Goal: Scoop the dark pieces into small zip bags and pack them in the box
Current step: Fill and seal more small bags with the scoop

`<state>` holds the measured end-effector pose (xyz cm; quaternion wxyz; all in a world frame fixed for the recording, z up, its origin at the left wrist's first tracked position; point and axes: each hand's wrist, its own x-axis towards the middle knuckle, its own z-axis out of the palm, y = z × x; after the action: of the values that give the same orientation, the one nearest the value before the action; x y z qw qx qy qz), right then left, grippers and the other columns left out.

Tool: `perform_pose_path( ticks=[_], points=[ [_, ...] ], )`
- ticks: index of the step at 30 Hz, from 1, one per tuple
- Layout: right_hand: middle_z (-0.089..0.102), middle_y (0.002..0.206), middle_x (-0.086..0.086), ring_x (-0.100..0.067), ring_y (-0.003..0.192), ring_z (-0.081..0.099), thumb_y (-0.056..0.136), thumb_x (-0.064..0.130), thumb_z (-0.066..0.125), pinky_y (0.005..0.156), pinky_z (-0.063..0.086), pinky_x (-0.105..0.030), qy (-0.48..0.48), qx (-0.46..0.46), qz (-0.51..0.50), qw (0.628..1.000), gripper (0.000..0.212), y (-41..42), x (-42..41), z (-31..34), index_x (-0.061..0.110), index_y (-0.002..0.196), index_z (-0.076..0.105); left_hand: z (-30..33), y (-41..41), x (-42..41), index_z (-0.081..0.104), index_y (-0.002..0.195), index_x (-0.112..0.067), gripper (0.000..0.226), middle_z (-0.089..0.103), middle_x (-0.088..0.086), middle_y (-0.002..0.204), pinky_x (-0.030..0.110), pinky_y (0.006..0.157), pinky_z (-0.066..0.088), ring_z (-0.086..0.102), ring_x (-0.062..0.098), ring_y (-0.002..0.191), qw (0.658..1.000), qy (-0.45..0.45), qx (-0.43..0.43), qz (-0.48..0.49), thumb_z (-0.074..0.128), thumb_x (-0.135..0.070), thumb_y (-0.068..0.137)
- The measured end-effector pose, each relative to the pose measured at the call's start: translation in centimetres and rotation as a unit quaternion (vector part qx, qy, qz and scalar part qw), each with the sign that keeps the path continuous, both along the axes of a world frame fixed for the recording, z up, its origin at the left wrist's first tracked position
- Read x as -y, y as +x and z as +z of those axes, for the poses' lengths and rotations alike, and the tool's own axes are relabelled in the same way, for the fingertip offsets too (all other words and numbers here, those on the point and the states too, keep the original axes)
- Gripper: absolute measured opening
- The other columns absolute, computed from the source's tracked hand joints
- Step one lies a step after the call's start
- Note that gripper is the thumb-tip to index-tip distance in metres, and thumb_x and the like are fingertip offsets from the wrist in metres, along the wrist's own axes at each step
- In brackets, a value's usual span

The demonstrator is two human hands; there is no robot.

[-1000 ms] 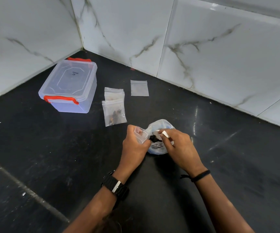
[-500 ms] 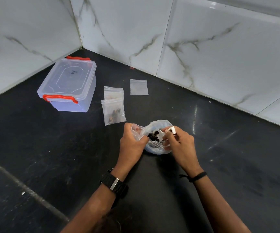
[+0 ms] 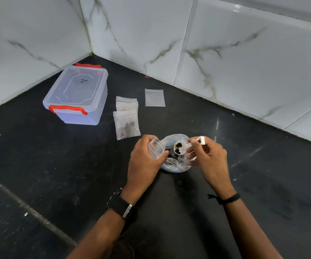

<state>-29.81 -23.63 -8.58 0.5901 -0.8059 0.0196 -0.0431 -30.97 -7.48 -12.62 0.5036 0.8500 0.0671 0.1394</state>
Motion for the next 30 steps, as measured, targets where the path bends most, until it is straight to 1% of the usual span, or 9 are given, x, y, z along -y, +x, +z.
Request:
perform_pose_path(
  ticks=[3,7,9,12,14,19,24,27,30],
  points=[
    [0.067,0.071,-0.01,-0.019,0.059,0.065,0.095,0.014,0.053,0.053,0.058,-0.029,0.035,0.023,0.007,0.999,0.015,-0.3,-0.1,1.4,0.008,0.094,0.067,0.1,-0.4,0.0,0.054,0.107,-0.025,0.041,0.058,-0.012,0.102,0.024,0.083,0.051,0.057,0.006,0.095,1.0,0.019,0.019,-0.003,0.078,-0.035,0.074],
    [0.069,0.08,-0.005,-0.017,0.062,0.066,0.096,0.023,0.053,0.057,0.058,-0.031,0.036,0.124,0.07,0.989,0.018,-1.4,-1.1,3.0,0.013,0.102,0.066,0.5,-0.4,0.2,0.054,0.104,-0.028,0.04,0.059,-0.013,0.098,0.03,0.081,0.053,0.058,0.006,0.091,0.999,0.028,0.024,-0.003,0.075,-0.044,0.074],
    [0.07,0.089,0.0,-0.013,0.068,0.067,0.095,0.022,0.054,0.06,0.057,-0.028,-0.022,0.172,0.114,0.978,0.017,-1.9,-1.6,3.1,0.016,0.106,0.066,0.9,-0.4,0.1,0.053,0.099,-0.033,0.038,0.059,-0.014,0.092,0.03,0.079,0.053,0.058,0.004,0.087,1.0,0.013,0.017,-0.002,0.073,-0.049,0.072],
    [0.068,0.1,0.007,-0.008,0.077,0.065,0.091,0.018,0.056,0.065,0.056,-0.026,-0.192,0.209,0.184,0.941,0.026,-2.3,-1.9,2.7,0.022,0.115,0.066,1.7,-0.5,0.0,0.048,0.088,-0.044,0.034,0.059,-0.019,0.086,0.021,0.075,0.051,0.059,0.0,0.085,0.999,-0.036,0.011,-0.006,0.063,-0.063,0.064],
    [0.068,0.103,0.005,-0.009,0.08,0.065,0.091,0.02,0.052,0.065,0.056,-0.028,-0.221,0.241,0.193,0.925,0.031,-2.5,-1.9,2.5,0.022,0.12,0.063,1.9,-0.5,-0.1,0.047,0.086,-0.044,0.03,0.058,-0.021,0.086,0.02,0.075,0.051,0.06,0.001,0.085,0.998,-0.063,0.003,-0.005,0.064,-0.056,0.065],
    [0.067,0.111,0.005,-0.009,0.087,0.066,0.09,0.023,0.047,0.066,0.057,-0.028,-0.224,0.262,0.204,0.916,0.037,-2.6,-1.8,2.5,0.023,0.124,0.061,2.1,-0.5,-0.3,0.055,0.097,-0.029,0.031,0.063,-0.014,0.09,0.01,0.068,0.049,0.063,0.003,0.084,0.994,-0.111,-0.005,-0.004,0.074,-0.038,0.074],
    [0.068,0.114,0.003,-0.009,0.096,0.066,0.09,0.02,0.048,0.072,0.057,-0.026,-0.23,0.286,0.206,0.907,0.037,-2.9,-1.7,2.0,0.019,0.125,0.061,2.9,-0.6,-0.1,0.048,0.098,-0.033,0.032,0.053,-0.026,0.087,0.003,0.067,0.045,0.056,-0.007,0.08,0.993,-0.114,-0.008,-0.001,0.071,-0.035,0.076],
    [0.068,0.114,0.004,-0.01,0.097,0.066,0.09,0.018,0.049,0.071,0.058,-0.029,-0.215,0.281,0.202,0.913,0.038,-2.9,-1.7,1.6,0.022,0.125,0.061,2.9,-0.6,-0.1,0.05,0.094,-0.036,0.029,0.057,-0.023,0.087,0.005,0.068,0.046,0.058,-0.007,0.081,0.992,-0.124,-0.005,-0.006,0.071,-0.038,0.074],
    [0.07,0.107,0.004,-0.008,0.088,0.068,0.088,0.012,0.054,0.068,0.057,-0.024,-0.15,0.261,0.179,0.937,0.036,-2.8,-1.7,1.3,0.019,0.122,0.063,2.7,-0.5,-0.1,0.052,0.095,-0.029,0.029,0.059,-0.02,0.086,0.006,0.068,0.047,0.059,-0.005,0.08,0.993,-0.121,-0.011,-0.002,0.073,-0.035,0.075]
  ],
)
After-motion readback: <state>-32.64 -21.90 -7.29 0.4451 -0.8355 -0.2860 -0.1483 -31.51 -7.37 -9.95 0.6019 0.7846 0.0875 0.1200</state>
